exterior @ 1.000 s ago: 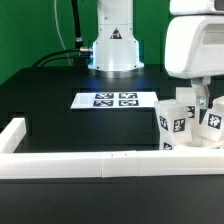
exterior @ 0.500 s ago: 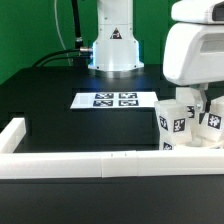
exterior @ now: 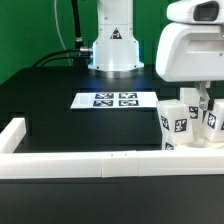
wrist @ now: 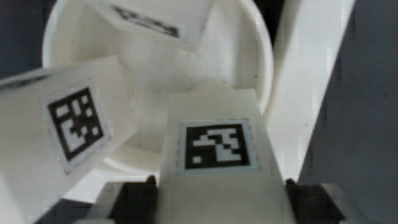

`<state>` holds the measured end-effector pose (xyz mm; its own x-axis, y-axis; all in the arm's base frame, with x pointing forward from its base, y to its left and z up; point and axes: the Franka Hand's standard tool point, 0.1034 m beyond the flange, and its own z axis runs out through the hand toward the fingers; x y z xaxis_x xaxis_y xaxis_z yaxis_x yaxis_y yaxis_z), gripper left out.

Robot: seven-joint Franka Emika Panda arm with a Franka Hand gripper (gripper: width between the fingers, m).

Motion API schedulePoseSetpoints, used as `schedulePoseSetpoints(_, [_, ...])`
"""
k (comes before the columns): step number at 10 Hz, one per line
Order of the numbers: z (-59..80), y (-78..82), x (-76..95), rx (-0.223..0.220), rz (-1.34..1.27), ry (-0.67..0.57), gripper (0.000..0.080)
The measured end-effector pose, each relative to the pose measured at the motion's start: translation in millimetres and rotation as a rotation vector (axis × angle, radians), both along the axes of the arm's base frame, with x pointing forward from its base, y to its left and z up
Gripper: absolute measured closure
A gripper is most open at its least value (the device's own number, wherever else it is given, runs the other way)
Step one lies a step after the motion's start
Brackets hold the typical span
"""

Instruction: Assemble stool

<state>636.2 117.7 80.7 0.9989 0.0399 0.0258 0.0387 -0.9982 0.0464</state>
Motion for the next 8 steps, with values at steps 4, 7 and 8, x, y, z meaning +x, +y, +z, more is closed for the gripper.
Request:
schedulePoseSetpoints(4, [-1.3, 2.0, -0.9, 0.017, -0.642, -0.041, 0.0462])
schedulePoseSetpoints(7, [-2.1, 0.7, -1.5, 0.039, -0.955, -0.065, 0.0462])
schedulePoseSetpoints(8, [-2.1, 0.5, -1.5, 0.042, -1.012, -0.066, 0.0462])
